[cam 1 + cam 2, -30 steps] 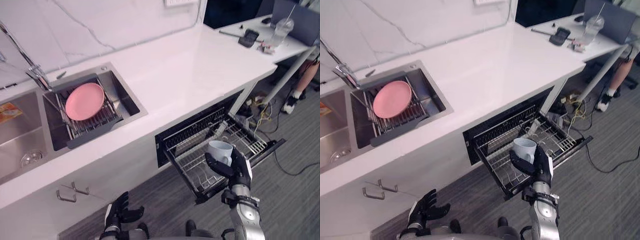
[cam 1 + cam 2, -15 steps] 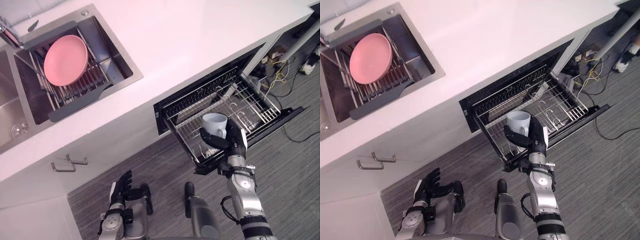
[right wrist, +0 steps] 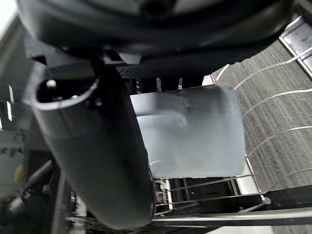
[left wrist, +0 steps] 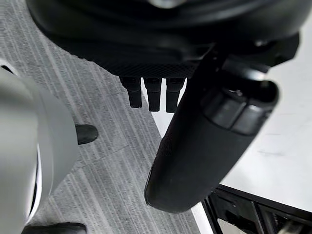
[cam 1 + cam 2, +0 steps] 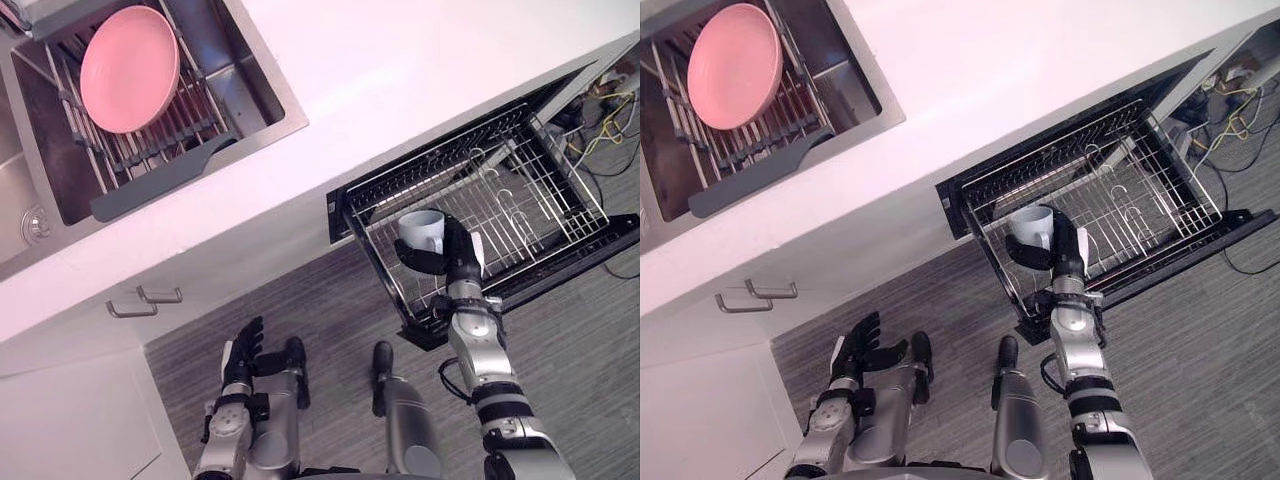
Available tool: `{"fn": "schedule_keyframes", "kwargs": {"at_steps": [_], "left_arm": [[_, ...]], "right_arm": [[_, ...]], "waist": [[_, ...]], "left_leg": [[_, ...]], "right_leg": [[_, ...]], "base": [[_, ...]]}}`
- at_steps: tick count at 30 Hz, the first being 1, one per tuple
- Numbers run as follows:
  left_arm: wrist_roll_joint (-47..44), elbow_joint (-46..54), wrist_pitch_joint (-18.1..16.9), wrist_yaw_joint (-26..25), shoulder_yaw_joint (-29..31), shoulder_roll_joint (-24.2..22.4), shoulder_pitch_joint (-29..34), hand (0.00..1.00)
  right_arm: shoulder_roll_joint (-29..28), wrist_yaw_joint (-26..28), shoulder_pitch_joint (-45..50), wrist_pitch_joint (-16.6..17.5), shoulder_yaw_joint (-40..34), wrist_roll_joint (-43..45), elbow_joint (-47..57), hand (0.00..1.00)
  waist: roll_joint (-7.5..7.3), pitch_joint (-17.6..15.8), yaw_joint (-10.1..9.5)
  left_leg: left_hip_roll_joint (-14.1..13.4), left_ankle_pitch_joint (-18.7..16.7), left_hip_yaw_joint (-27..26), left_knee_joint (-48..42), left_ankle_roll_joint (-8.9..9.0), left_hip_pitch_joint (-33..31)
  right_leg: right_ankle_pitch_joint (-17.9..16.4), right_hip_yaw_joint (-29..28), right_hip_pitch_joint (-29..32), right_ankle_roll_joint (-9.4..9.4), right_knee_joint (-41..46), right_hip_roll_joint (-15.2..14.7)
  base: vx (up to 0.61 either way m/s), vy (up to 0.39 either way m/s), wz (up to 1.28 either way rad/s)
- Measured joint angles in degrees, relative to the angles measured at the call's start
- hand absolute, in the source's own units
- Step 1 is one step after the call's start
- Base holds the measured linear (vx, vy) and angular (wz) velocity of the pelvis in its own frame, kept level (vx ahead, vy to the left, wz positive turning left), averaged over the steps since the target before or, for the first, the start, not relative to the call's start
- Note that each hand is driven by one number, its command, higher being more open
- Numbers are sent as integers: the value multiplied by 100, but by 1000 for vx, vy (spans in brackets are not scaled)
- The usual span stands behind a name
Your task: Walk over to the sink, pick up the cup, carry it to the dishwasher, place the cup inside the dishwasher, then close the dishwasher door
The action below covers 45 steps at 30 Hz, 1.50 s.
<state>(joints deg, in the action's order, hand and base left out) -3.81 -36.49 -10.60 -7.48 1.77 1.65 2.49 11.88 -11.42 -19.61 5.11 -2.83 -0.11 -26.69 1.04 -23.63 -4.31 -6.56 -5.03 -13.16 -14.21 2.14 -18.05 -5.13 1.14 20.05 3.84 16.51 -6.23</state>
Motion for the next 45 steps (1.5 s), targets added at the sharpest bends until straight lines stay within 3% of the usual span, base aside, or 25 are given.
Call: {"fn": "schedule_keyframes", "kwargs": {"at_steps": [15, 26, 31, 35, 41, 45], "left_arm": [[-73, -30, -20, -120, -1, -61, -55, 90], [-66, -35, 43, -92, -2, -54, -38, 90], [-42, -241, 78, -51, 9, -17, 37, 90], [174, -566, 155, 35, 13, 4, 127, 90], [186, -888, 157, 38, 64, 46, 245, 90], [286, -1059, 143, 75, 96, 93, 324, 90]], "right_arm": [[-173, -235, -147, -111, -24, -136, -243, 90], [-691, -306, 1627, -101, -14, -425, 2003, 90], [-967, -303, 2470, -76, -16, -636, 2568, 90], [-1117, -248, 3029, 29, 3, -702, 3023, 90], [-1243, -160, 3429, 438, 219, -699, 3566, 90], [-1268, -97, 3467, 525, 250, -695, 3592, 90]], "waist": [[5, -13, -48], [-61, 29, -45], [-305, 233, 73], [-411, 536, 162], [-439, 993, 274], [-421, 1274, 278]], "left_leg": [[53, 374, 113, 497, 22, 144], [-27, 370, 64, 716, 85, 675], [-19, 273, 39, 824, 113, 1009], [15, 222, 28, 928, 107, 1258], [69, 210, 96, 1054, 106, 1541], [99, 216, 153, 1120, 115, 1665]], "right_leg": [[245, 90, -134, -45, -344, 12], [228, 103, -671, -69, -569, 127], [146, 114, -995, -65, -702, 150], [123, 117, -1273, -42, -869, 144], [103, 180, -1609, -24, -1024, 136], [101, 238, -1761, -16, -1092, 122]], "base": [[-19, -4, 2], [13, -7, -1], [87, -5, -3], [86, 17, 0], [32, 4, 6], [-9, 4, 10]]}}
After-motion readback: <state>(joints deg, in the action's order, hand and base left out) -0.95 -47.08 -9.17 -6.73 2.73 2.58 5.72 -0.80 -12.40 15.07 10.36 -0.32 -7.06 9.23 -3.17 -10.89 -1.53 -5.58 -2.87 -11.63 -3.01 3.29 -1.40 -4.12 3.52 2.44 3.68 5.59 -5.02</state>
